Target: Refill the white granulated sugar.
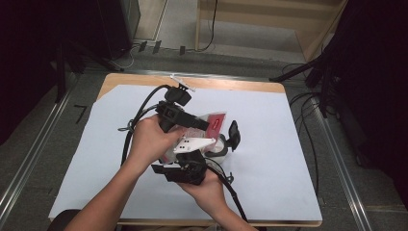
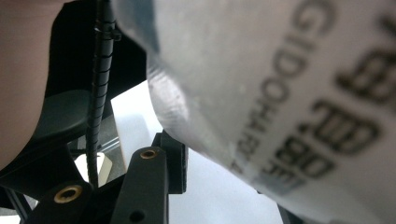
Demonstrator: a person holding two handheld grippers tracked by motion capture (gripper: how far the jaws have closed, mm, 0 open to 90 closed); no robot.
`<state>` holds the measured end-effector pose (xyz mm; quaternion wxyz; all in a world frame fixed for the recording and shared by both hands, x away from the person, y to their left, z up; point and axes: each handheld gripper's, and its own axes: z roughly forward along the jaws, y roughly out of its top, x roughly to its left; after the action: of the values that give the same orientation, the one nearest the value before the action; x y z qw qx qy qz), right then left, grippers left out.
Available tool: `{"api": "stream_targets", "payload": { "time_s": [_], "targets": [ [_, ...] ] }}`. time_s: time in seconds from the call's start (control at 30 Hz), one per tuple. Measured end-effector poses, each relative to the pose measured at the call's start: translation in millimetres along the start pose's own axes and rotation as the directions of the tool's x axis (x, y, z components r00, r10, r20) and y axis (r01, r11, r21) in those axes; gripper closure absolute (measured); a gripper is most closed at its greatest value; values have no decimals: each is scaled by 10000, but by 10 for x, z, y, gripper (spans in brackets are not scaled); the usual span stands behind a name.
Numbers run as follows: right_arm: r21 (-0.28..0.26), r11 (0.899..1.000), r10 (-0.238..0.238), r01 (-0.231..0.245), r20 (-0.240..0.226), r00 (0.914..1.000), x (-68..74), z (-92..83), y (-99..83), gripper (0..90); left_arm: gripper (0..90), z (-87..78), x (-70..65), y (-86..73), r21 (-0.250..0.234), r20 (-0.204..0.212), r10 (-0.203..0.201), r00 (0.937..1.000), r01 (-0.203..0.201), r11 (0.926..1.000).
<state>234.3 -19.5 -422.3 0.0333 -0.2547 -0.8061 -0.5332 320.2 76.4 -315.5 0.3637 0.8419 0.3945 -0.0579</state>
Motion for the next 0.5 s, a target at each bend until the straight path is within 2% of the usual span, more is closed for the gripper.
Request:
{"api": "stream_targets", "payload": {
  "time_s": [0.17, 0.27, 0.5],
  "targets": [
    [-104, 9999, -41, 42, 80, 10000, 11, 8, -1, 648, 718, -18, -28, -16, -163, -139, 116, 9998, -118, 9998],
    [-119, 9999, -71, 72, 118, 9999, 11, 16, -8, 648, 719, -8, -9, -21, -187, -103, -37, 9999, 35, 9998],
    [-122, 9999, -46, 48, 143, 9999, 0, 25, -22, 649, 719, 4, -2, -27, -191, -82, -116, 9999, 114, 9998]
  ]
}}
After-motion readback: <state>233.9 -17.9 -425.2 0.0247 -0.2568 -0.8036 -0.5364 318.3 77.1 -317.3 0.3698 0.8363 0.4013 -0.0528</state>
